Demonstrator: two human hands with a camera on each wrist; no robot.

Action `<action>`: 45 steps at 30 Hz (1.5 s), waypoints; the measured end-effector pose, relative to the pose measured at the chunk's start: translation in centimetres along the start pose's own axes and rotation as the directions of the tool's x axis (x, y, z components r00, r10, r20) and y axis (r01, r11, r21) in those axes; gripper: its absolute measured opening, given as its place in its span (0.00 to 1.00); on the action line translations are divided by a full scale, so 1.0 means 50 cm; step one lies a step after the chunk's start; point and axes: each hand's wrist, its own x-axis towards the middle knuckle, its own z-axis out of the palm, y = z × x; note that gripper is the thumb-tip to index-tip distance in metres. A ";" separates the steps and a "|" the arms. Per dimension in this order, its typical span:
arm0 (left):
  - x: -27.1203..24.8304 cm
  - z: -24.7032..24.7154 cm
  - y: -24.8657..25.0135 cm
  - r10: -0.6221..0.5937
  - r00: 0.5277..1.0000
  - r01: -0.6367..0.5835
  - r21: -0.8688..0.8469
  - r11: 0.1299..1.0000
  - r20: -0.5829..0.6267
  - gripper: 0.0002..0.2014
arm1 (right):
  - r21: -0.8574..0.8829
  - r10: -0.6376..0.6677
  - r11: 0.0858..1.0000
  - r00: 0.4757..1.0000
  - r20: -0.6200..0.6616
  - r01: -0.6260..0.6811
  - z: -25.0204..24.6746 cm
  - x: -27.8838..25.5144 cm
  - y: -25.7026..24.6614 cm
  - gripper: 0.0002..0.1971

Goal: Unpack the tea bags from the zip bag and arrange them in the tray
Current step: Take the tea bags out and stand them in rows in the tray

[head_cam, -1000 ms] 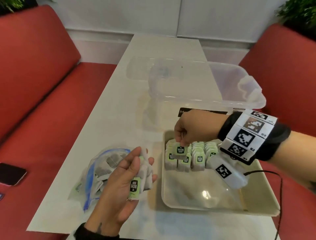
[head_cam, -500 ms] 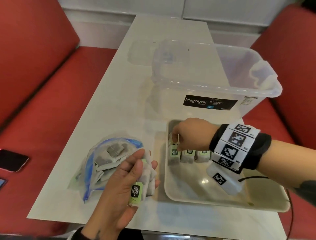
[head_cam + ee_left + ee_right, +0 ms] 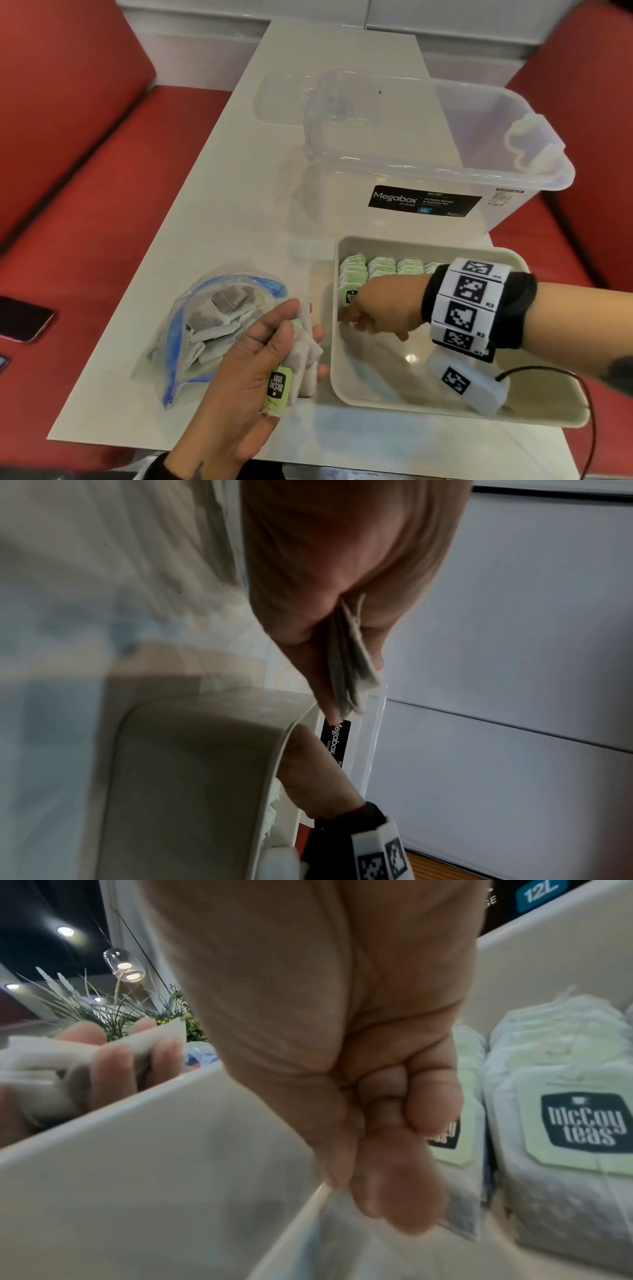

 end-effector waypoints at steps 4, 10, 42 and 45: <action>0.000 0.003 0.002 0.013 1.000 -0.013 0.001 1.000 -0.012 0.16 | -0.019 0.014 1.000 1.000 0.025 -0.013 -0.006 -0.001 0.001 0.19; -0.006 0.017 0.017 0.000 1.000 0.000 -0.039 0.999 -0.018 0.20 | 0.126 0.026 0.992 0.983 -0.179 -0.003 -0.035 -0.069 -0.012 0.12; -0.034 0.057 -0.017 0.014 1.000 -0.013 -0.079 0.997 0.016 0.29 | 0.795 0.220 0.332 0.778 -0.589 0.508 -0.062 -0.222 -0.054 0.08; -0.035 0.053 -0.011 0.016 1.000 -0.017 -0.094 0.995 -0.009 0.27 | 0.807 0.251 0.353 0.783 -0.570 0.474 -0.057 -0.212 -0.034 0.06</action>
